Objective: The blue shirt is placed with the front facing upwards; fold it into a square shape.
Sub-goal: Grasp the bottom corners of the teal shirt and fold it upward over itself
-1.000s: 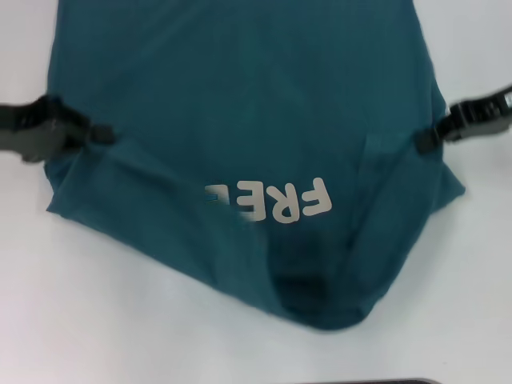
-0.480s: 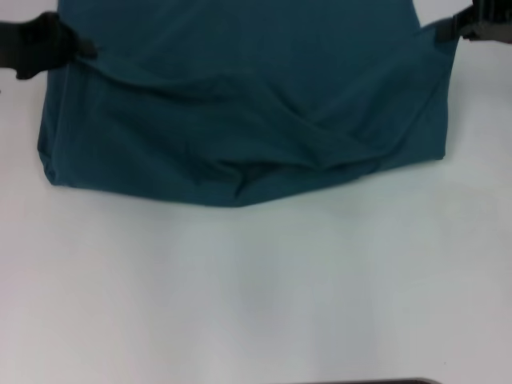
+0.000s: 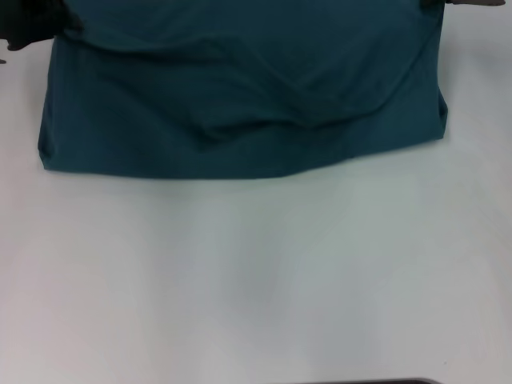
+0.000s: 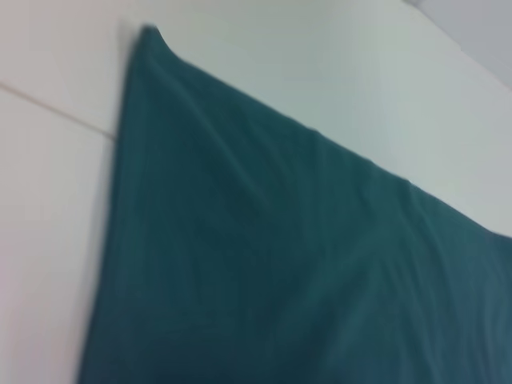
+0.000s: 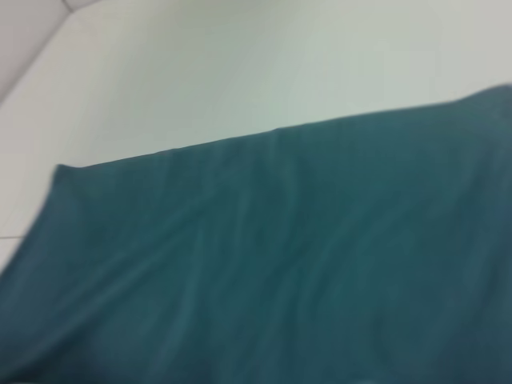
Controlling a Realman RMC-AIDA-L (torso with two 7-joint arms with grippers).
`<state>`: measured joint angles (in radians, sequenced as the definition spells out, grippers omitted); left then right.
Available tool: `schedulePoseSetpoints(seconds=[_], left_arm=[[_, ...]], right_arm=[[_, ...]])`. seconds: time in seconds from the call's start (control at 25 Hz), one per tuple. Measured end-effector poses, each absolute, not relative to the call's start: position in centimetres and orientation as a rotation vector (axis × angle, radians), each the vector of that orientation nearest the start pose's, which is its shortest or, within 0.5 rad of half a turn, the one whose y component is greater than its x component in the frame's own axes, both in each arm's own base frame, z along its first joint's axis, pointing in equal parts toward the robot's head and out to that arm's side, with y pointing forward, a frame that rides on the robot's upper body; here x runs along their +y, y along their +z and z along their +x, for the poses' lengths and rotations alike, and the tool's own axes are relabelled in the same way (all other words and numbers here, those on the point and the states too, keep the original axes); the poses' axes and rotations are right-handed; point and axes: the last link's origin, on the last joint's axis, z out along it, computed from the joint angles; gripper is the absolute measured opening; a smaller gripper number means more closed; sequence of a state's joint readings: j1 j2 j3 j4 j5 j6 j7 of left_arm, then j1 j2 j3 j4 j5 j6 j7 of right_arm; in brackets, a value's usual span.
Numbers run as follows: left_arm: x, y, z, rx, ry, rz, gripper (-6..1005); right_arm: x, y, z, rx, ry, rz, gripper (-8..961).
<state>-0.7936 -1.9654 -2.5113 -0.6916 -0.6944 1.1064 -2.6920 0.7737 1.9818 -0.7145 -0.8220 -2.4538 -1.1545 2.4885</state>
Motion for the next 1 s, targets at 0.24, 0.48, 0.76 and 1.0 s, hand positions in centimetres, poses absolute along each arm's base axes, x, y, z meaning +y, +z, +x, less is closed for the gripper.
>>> schedulePoseSetpoints(seconds=[0.24, 0.48, 0.76, 1.0], left_arm=[[45.3, 7.2, -26.4, -1.684, -0.425, -1.823, 9], [46.1, 7.3, -25.7, -1.631, -0.415, -1.827, 9], [47.0, 6.6, -24.6, -1.591, -0.4, -1.844, 8], [47.5, 6.9, -24.4, -1.568, -0.404, -1.837, 8]], right_arm=[[45.7, 6.4, 24.7, 1.351, 0.236, -2.05, 52], [46.7, 5.1, 23.6, 1.24, 0.142, -2.092, 64], [48.2, 3.9, 21.9, 1.134, 0.055, -2.104, 79], [49.0, 4.5, 21.4, 1.122, 0.091, -2.054, 91]])
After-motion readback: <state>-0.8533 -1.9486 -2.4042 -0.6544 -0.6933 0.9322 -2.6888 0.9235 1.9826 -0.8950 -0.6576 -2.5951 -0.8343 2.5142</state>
